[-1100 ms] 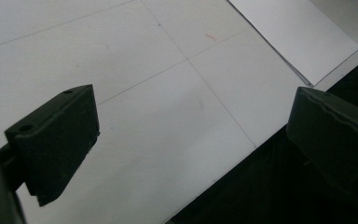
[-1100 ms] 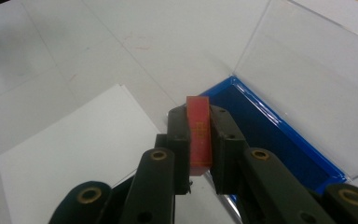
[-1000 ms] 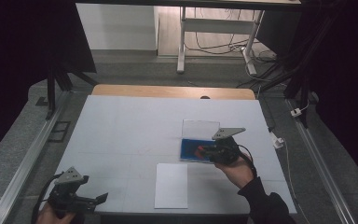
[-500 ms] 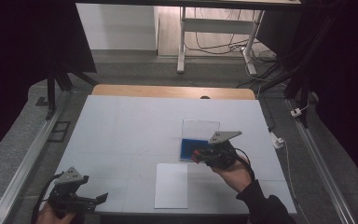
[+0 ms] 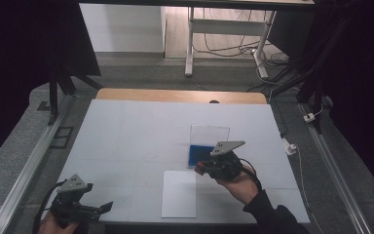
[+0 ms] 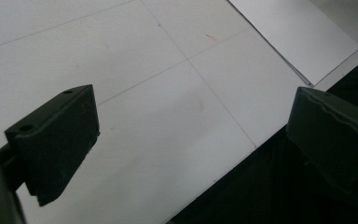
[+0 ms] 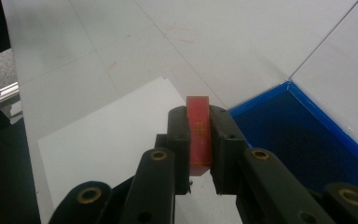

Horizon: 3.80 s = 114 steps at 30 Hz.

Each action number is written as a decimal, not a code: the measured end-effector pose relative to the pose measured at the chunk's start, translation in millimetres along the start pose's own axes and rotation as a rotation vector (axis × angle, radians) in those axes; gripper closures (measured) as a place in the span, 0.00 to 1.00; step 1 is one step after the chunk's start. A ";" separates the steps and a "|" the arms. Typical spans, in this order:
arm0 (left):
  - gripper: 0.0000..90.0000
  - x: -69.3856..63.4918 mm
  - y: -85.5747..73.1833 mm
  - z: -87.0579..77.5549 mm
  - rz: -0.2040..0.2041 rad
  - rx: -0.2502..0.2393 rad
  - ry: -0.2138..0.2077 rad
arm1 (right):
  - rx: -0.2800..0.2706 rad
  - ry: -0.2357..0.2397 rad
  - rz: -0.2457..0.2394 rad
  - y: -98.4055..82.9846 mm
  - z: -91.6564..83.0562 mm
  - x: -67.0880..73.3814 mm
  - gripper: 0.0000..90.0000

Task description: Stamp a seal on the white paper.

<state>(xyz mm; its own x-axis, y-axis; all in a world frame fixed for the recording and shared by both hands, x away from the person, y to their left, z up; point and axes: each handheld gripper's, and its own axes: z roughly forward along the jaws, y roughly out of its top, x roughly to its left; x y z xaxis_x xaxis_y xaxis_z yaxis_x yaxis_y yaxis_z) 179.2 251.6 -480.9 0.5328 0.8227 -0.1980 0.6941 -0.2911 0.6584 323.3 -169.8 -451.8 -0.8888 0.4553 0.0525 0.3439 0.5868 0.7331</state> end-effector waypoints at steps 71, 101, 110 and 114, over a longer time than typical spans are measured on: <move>0.03 0.2 0.2 0.6 -0.002 0.004 -0.001 | 0.142 0.140 -0.188 -10.2 69.6 47.7 0.90; 0.04 0.2 1.1 1.7 -0.002 0.013 -0.001 | 0.144 0.085 -0.221 -11.7 69.6 58.8 0.90; 0.04 0.5 0.9 1.5 -0.002 0.010 -0.004 | 0.131 0.126 -0.186 -12.3 70.0 51.4 0.90; 0.04 0.5 0.9 1.4 -0.003 0.009 -0.004 | 0.137 0.139 -0.180 -11.0 69.7 49.0 0.89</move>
<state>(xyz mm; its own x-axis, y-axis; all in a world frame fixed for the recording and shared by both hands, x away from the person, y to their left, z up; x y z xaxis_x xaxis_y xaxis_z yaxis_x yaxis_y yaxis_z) 180.8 251.0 -481.4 0.5329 0.8215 -0.2030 0.7001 -0.2933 0.6510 297.1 -107.3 -504.6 -0.9691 0.2449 0.0295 0.2063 0.7393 0.6409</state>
